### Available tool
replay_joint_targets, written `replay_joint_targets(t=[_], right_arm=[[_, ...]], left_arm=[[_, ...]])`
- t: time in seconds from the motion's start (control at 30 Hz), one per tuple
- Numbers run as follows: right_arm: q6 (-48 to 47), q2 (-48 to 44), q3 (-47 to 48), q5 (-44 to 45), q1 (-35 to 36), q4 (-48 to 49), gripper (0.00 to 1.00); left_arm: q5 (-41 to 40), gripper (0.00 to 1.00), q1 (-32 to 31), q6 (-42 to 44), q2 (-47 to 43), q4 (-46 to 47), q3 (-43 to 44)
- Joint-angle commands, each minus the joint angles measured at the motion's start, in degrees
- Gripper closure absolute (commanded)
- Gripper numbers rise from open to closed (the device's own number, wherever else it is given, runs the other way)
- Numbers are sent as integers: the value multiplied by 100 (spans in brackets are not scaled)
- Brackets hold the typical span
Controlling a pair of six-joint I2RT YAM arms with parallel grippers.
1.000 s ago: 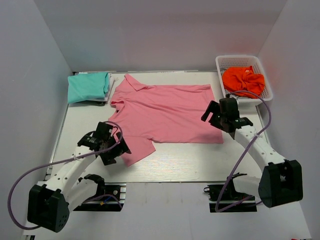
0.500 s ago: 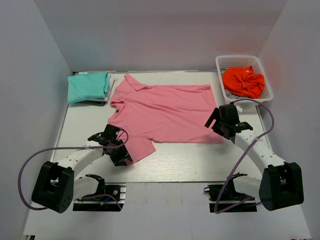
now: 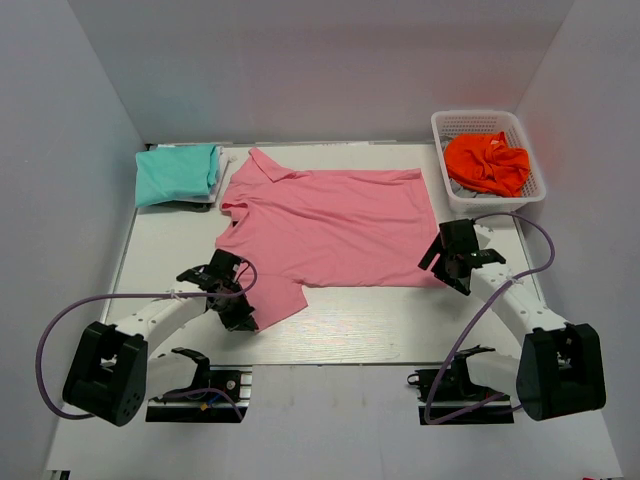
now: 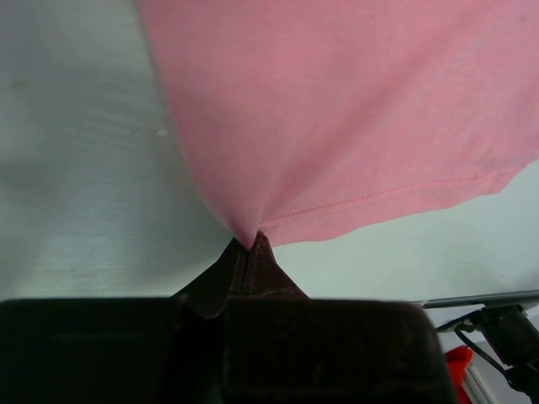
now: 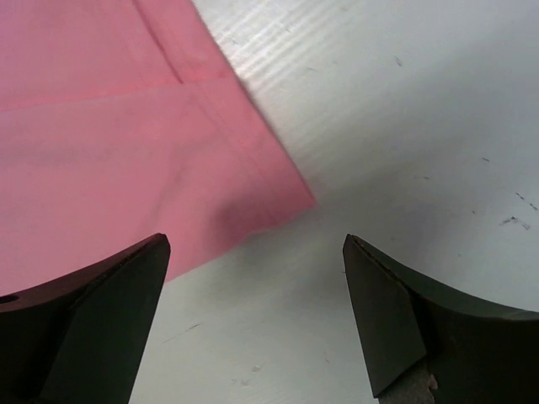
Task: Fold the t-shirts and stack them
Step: Grap the side of the flattened tshirt closest away from the robot with both arms
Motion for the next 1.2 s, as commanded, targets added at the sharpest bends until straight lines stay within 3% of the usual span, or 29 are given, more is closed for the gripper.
replay_joint_targets(t=[0.0,0.2,0.47,0.57,0.87,0.97,1.17], right_arm=[[110,115,-171,343,-88,-181,11],[110,624,-84,177,-177,101,18],[268,810,-215,457,-264,-48,41],[304,757,-294,589,-299,4,43],[128,662,-593,327,-282,-58,72],[23,512,-699,185,-291,188,88],[-153,450,-559,168,-282,250,100]], left_arm=[[-289,100,-23,-12,-198,-645,174],[-79,100,-23,41,-198,-1005,174],[80,100,-23,41,-260,-1489,297],[-34,100,-23,41,-365,-1726,359],[256,100,-23,146,-655,-1955,359],[334,100,-23,198,-795,-1789,473],[502,100,-23,313,-849,-1569,719]])
